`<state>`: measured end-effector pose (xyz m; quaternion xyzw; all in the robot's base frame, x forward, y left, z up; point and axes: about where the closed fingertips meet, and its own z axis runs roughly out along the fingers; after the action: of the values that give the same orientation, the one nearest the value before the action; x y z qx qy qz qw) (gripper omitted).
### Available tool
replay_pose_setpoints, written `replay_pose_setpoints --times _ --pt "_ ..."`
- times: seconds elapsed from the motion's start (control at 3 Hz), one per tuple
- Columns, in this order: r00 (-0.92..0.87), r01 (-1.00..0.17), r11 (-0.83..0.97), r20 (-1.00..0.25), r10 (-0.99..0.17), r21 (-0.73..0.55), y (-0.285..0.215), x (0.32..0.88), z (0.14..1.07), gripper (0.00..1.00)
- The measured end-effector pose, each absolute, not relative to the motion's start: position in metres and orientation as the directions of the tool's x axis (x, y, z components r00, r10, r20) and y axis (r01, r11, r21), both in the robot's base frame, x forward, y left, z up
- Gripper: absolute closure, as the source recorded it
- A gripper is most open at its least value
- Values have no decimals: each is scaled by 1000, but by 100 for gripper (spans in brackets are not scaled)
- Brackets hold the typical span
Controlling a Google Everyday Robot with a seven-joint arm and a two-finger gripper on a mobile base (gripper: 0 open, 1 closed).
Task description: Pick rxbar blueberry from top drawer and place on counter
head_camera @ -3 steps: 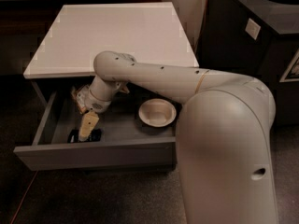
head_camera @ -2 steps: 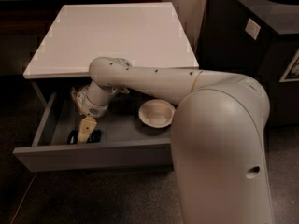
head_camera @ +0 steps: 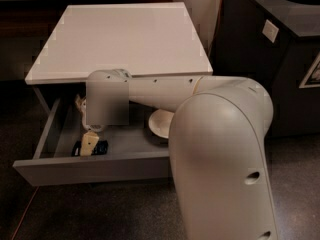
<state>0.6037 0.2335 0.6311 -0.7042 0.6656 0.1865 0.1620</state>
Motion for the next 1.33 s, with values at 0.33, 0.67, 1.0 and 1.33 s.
replay_pose_setpoints --times 0.33,0.67,1.0,1.33 --pt "38 -998 -53 -462 -886 18 233 603 623 0" --pt "19 -999 -31 -437 -899 20 225 601 610 2" --pt "13 -1000 -19 -422 -907 10 217 599 607 32" --pt "11 -1000 -2 -423 -906 -21 207 601 619 63"
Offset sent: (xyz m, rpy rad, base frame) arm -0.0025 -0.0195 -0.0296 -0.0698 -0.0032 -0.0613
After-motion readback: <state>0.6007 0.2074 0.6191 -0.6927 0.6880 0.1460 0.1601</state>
